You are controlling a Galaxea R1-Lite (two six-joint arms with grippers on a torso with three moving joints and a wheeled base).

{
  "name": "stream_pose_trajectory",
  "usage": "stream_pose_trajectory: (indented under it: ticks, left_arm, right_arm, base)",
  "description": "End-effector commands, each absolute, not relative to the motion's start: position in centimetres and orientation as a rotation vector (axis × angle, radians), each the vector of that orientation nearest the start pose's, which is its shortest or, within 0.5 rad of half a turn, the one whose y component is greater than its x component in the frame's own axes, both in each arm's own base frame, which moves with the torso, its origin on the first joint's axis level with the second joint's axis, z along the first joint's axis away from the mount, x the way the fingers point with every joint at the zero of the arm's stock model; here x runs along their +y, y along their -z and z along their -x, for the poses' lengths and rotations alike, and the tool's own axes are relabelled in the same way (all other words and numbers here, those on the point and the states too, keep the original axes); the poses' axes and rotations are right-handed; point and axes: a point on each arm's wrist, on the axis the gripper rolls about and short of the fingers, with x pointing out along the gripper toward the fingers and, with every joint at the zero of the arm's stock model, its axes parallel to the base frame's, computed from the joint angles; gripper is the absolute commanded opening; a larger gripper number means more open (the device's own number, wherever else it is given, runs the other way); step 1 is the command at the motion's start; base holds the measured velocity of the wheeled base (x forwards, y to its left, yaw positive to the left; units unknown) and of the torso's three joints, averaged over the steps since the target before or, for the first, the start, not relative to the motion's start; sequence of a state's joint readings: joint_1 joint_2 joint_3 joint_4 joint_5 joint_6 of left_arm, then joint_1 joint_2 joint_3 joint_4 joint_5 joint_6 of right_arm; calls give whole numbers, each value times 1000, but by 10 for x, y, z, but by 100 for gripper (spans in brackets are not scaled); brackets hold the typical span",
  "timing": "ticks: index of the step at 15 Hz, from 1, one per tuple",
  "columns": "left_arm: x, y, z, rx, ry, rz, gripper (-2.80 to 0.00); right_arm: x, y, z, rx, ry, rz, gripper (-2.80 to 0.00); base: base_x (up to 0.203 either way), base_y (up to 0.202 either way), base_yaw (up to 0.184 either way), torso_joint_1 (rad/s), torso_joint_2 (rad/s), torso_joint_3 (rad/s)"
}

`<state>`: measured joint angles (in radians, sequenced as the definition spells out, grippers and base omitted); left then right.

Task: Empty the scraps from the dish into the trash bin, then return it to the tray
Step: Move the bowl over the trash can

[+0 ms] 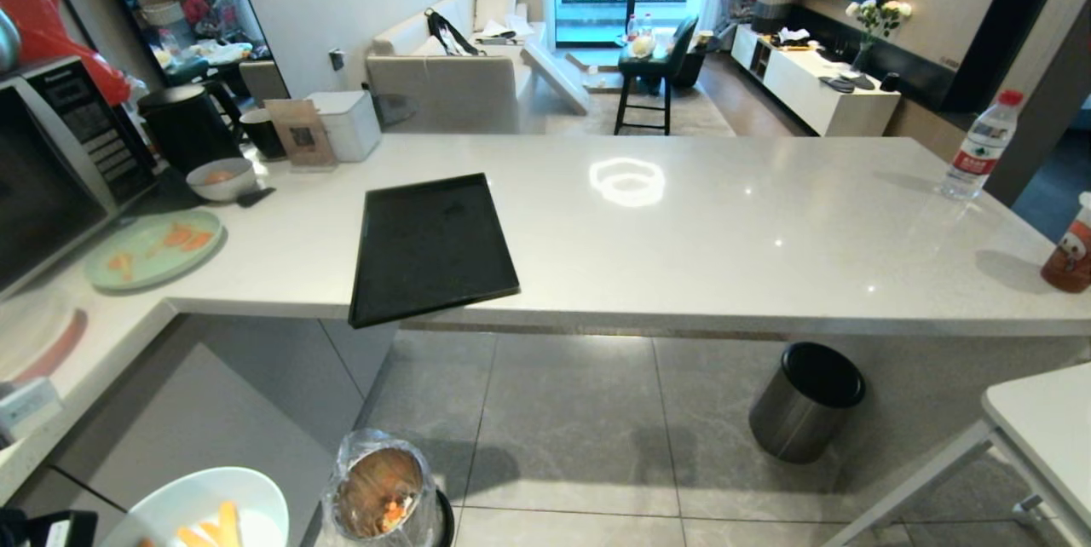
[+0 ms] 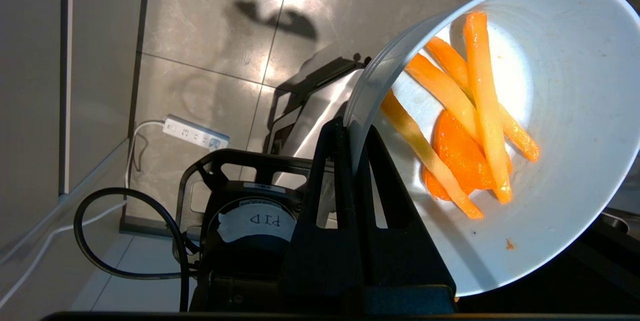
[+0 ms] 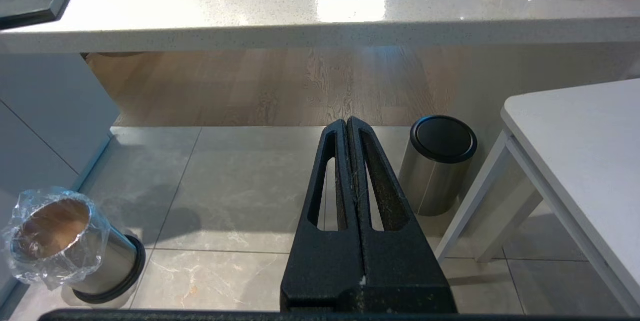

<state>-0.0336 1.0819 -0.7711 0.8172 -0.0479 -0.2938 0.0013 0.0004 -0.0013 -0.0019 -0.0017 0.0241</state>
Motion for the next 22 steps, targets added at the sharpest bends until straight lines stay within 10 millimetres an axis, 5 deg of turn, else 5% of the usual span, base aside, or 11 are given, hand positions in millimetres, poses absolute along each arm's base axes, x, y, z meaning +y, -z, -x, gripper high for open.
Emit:
stream_pose_trajectory:
  ticks: [1, 22]
  left_arm:
    - [-4, -190, -92, 1139, -99, 273, -280]
    - [-4, -191, -98, 1147, -105, 270, -280]
  right_arm:
    - [0, -76, 23, -2, 0, -25, -280]
    - [0, -76, 23, -3, 0, -25, -280]
  base:
    - [0, 0, 0, -143, 353, 200]
    - [0, 0, 0, -145, 474, 329]
